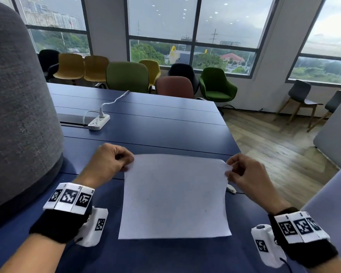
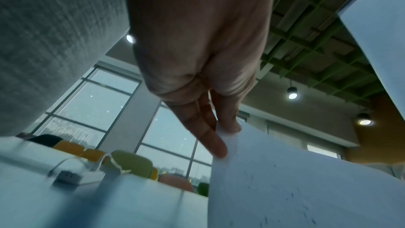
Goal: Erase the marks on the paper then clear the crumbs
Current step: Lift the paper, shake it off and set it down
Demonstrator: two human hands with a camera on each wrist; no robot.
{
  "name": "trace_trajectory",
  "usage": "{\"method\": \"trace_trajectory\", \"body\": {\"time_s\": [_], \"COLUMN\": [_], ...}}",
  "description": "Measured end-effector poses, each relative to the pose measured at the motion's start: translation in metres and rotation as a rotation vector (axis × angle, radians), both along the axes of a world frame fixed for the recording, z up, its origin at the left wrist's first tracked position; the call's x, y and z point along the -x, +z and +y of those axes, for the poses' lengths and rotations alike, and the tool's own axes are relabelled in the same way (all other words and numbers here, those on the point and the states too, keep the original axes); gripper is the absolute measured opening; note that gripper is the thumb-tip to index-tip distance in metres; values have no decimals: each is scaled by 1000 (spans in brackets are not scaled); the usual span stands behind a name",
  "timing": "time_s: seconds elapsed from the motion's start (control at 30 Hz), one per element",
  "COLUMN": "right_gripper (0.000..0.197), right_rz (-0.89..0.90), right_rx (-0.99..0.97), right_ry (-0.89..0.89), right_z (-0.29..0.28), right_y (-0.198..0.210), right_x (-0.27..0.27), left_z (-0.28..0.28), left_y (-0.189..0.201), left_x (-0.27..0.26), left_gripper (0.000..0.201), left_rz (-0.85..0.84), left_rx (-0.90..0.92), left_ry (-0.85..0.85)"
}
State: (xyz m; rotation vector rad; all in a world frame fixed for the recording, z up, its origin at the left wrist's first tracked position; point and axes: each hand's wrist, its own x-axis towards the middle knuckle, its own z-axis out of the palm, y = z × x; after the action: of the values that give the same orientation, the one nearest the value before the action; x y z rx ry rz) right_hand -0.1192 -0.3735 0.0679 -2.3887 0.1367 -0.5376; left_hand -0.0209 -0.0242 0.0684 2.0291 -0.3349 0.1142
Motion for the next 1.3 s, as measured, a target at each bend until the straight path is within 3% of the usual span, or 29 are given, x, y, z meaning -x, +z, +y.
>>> {"method": "trace_trajectory", "body": {"time_s": [0.1,0.2,0.43,0.83,0.93,1.03,1.13,1.3], "right_gripper": [32,36,36,38,31,20,15,23], "right_rz": [-121,-192,-114,-167,-64,71,258,530], "right_rx": [11,-10,-31,-130,-70,-134,93,313], "right_ry": [-51,-63,-55,-1,19,27,-49,10], "right_z": [4,4,4,0,-4,-27,-52,-54], "right_y": [26,36,18,23,15,3,-19,-53], "right_x": [8,11,10,-4,-9,-20,-35,-52], "left_z": [1,1,-4,-3,-6,-9,-15,-42], "left_y": [29,48,36,47,46,54,69,80], "left_x": [11,18,19,5,-2,-18,-40,-95], "left_gripper": [23,21,33,25,24,17,8,13], "left_rz": [-129,-228,-214,-228,-214,-206,-205,-155], "left_rx": [150,174,117,110,70,65,34,-82], "left_ry": [11,-6,-20,-6,-21,-2,19,17]}}
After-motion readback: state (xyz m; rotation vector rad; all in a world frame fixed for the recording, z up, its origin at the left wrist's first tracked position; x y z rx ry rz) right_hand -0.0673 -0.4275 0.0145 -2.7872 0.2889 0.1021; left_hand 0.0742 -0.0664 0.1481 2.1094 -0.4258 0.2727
